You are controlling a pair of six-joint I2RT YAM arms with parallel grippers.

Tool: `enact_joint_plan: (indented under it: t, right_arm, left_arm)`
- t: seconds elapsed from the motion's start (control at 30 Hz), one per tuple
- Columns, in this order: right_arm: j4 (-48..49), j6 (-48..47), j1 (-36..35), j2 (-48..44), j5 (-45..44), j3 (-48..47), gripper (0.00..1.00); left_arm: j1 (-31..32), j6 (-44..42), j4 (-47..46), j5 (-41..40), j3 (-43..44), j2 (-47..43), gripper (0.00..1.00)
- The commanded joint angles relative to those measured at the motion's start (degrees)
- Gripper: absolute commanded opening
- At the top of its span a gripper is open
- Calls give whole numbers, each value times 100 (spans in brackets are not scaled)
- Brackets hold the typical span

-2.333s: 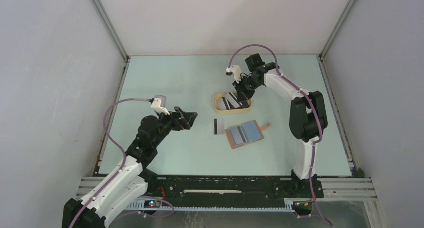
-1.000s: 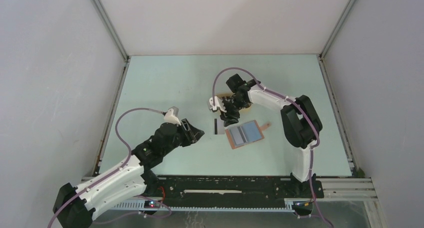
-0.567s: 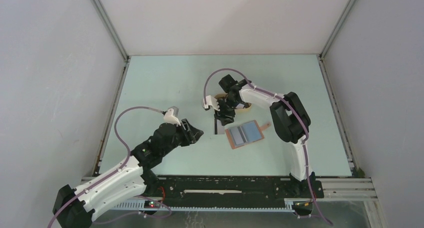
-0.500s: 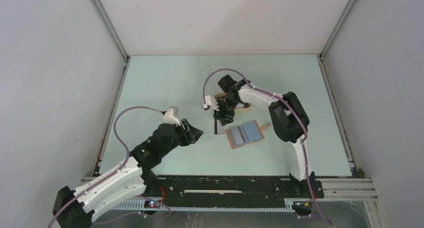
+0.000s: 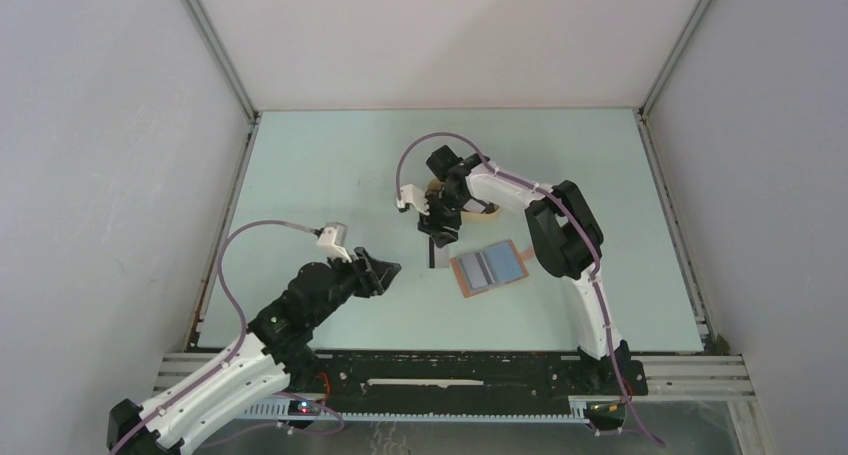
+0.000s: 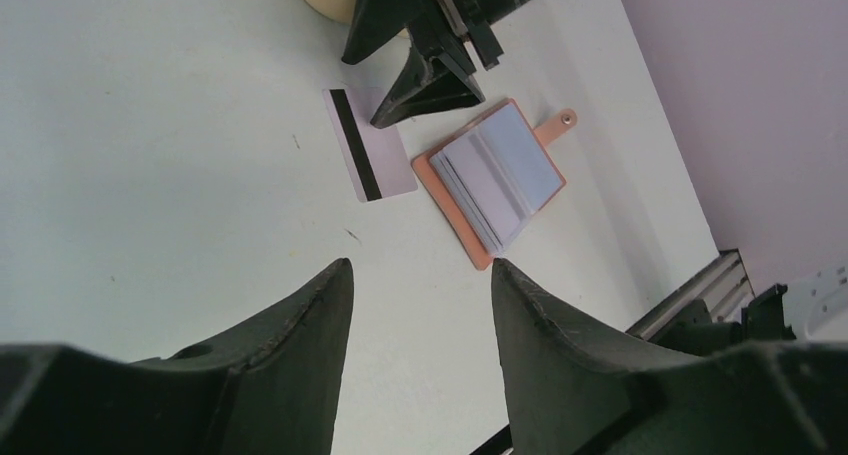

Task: Put the credit cards into the card holder
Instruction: Move the credit card to the center of the board.

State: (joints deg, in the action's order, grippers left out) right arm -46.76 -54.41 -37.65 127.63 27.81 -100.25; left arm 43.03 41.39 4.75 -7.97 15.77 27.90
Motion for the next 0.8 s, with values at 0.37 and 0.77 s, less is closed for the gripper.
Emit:
enact_joint_plan:
  t: [0.37,0.77]
  right_arm:
    - [-589,649,-517,-185,17,711,52]
    - [-333,1292,-1024,-797,-206,1823,49]
  left_arm:
    - [30,-1081,-994,1286,-489,99,71]
    - [322,-1292,-2302,1957,-1221,-250,70]
